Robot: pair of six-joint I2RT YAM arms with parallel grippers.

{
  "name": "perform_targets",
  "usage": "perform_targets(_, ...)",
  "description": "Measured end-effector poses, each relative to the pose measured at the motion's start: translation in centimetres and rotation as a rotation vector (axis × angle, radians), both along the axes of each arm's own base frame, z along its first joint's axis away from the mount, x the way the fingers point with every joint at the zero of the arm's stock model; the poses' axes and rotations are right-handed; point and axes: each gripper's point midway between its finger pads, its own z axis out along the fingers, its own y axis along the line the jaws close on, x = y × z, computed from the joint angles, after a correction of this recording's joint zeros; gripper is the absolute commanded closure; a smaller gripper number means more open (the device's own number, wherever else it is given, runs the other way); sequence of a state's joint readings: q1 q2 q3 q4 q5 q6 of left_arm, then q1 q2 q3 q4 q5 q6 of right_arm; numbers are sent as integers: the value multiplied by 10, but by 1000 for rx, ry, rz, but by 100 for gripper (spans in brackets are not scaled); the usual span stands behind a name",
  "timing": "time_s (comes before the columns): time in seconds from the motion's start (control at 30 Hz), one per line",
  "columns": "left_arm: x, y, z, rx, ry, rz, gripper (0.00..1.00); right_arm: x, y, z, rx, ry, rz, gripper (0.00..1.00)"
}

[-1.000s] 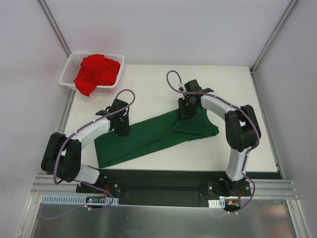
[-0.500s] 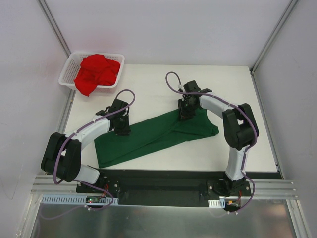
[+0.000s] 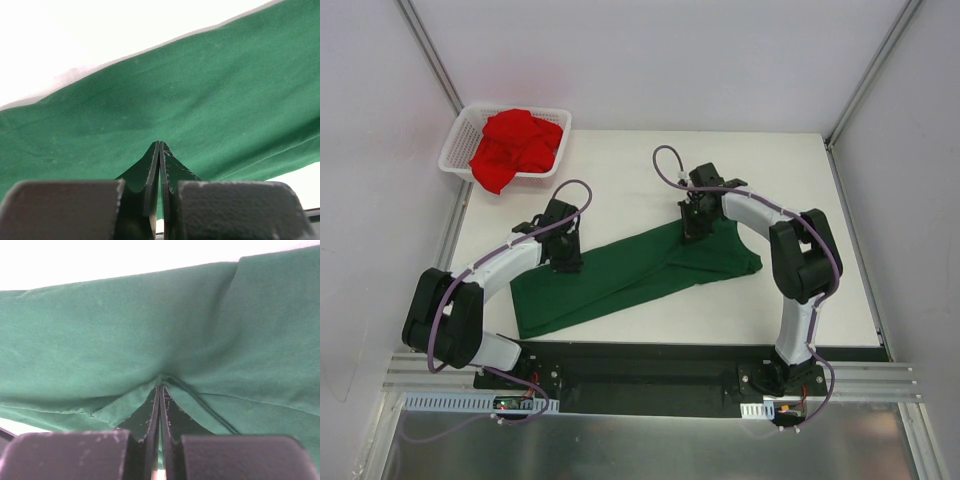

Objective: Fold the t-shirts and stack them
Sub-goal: Rotate the tshirt 85 degrees

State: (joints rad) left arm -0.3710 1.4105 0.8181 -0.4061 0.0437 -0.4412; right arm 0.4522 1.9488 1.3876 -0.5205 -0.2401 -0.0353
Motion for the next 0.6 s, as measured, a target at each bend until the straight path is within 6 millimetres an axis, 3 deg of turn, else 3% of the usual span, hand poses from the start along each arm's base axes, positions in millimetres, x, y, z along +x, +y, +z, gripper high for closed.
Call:
perform_targets(0.13,0,0,2,-2,-6,0,100,-7,3,6,2,-9,14,99)
perform_targets(0.4,1,-1,7,-10,-24,0,100,-32,9,41,16,-67,49,99)
perform_targets(0.6,0,0,9,-14,-34,0,100,-51,1,55,10,-83,46,99)
